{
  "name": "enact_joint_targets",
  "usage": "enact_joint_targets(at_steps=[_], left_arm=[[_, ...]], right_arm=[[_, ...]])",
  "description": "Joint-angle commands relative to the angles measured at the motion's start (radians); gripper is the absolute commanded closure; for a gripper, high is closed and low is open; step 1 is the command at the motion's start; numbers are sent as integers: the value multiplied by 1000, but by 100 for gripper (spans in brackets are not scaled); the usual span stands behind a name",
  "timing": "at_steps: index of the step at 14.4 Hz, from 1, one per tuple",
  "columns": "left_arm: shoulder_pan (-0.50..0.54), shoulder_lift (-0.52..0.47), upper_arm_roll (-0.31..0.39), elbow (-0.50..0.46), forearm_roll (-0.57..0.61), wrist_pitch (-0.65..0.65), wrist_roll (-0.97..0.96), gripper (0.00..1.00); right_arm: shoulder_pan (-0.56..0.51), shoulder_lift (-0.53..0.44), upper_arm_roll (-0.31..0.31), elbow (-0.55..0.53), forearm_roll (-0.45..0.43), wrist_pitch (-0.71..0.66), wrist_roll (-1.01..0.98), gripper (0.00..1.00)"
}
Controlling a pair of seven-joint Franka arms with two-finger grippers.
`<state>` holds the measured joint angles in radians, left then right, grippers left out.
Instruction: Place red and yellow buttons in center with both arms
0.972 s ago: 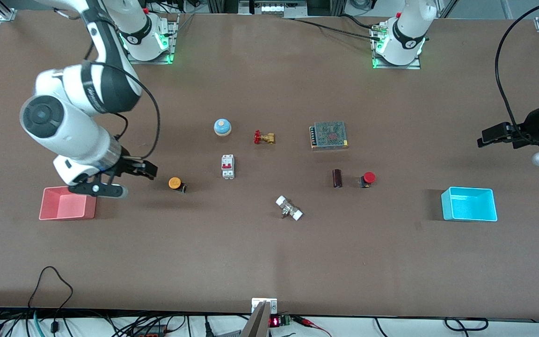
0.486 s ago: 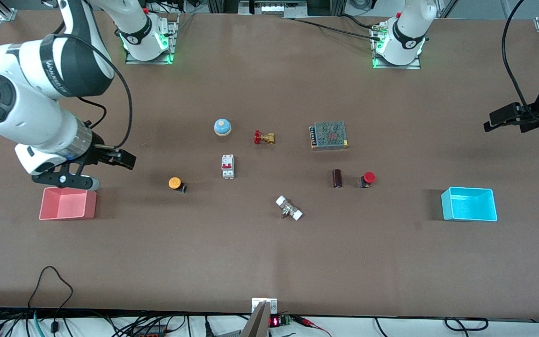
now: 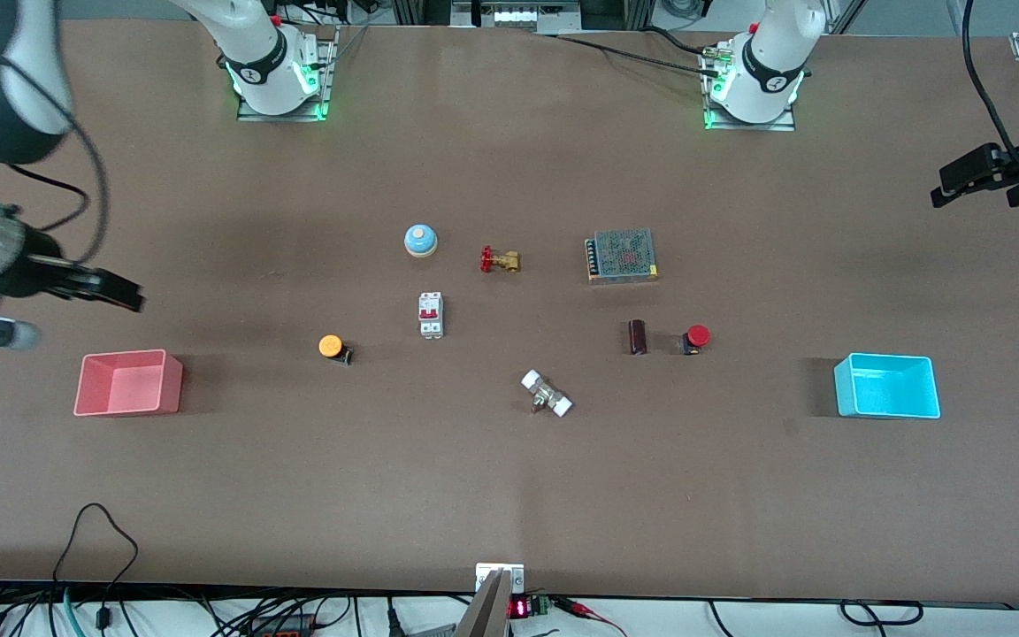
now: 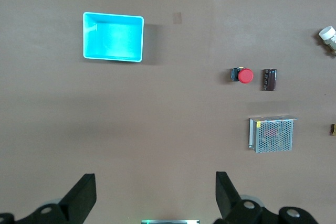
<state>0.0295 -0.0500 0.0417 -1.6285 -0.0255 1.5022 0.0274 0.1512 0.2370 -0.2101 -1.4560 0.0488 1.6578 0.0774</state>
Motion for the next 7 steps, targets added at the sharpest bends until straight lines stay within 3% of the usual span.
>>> enact_joint_targets(at_steps=[1,7], left_arm=[[9,-21,-14,-8,42,-11,-14,0],[9,-27,-5,-8,47,-17,3,0]], right_arm=[[-122,-36,71,0,-9,-68,-109,0],[-90,-131,80,-79,-15,-95,-99,0]])
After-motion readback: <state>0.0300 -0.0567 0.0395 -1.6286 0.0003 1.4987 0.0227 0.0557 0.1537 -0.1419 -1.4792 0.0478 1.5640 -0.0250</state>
